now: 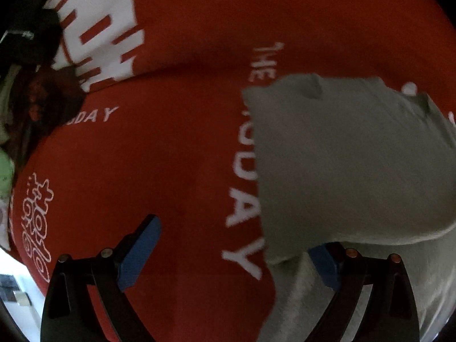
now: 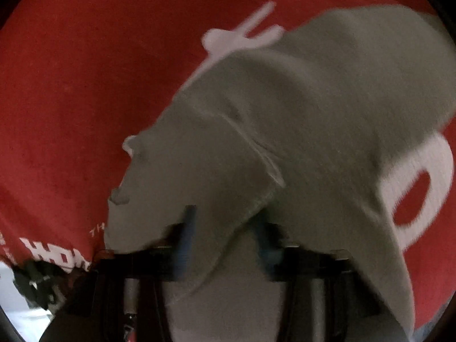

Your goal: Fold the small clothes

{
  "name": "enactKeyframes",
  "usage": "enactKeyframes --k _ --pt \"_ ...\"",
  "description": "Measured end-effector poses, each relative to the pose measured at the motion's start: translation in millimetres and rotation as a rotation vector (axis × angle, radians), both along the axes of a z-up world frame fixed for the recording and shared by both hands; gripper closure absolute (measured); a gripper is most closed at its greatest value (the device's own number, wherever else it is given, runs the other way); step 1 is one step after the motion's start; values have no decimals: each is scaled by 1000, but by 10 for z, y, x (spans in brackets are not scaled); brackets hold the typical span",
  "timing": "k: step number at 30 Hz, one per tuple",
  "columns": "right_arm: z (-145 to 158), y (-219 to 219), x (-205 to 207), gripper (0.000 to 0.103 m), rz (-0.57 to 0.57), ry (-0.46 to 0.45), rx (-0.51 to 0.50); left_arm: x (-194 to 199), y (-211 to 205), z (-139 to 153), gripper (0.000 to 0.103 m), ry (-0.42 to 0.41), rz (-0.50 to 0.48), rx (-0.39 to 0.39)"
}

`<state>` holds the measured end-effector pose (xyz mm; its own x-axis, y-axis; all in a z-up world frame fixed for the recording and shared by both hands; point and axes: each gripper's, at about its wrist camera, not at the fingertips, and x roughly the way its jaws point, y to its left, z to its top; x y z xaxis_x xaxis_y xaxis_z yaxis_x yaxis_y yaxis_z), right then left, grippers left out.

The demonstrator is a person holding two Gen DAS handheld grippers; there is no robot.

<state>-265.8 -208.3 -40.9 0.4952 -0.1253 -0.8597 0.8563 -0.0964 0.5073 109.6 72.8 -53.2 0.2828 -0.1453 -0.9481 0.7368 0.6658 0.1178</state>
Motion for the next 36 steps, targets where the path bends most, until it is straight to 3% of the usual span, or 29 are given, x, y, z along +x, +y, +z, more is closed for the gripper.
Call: enactKeyframes --k 3,7,8,11,13,16,20,23,24,26,29,34,36 --pt "-14 -30 -75 95 34 20 -19 50 84 -23 6 11 33 -4" --pt "-104 110 -67 96 45 59 11 10 241 37 6 35 4 11" --pt "-52 130 -89 90 48 98 0 -17 271 57 6 30 -13 27" --pt "131 179 -210 87 36 268 -13 17 383 182 6 62 -11 12" --pt "227 195 -261 86 44 240 -42 94 361 296 6 79 5 -32" --pt "353 190 -46 86 170 236 -134 153 140 376 6 73 1 -81" --pt "231 112 233 86 259 215 -142 147 -209 143 6 68 -15 -40" --pt "30 69 311 87 247 230 -87 138 -247 -103 5 84 -7 25" --pt "2 69 272 91 233 218 -84 156 -198 -91 5 88 5 -1" --pt "32 98 167 91 228 195 -81 188 -131 -83 5 88 14 17" --pt "50 168 21 87 224 232 -50 201 -36 -41 5 96 -2 43" --pt "111 384 -336 86 139 149 25 27 49 173 5 126 -70 45" --pt "158 509 -429 74 126 132 41 -89 69 244 5 167 -97 34"
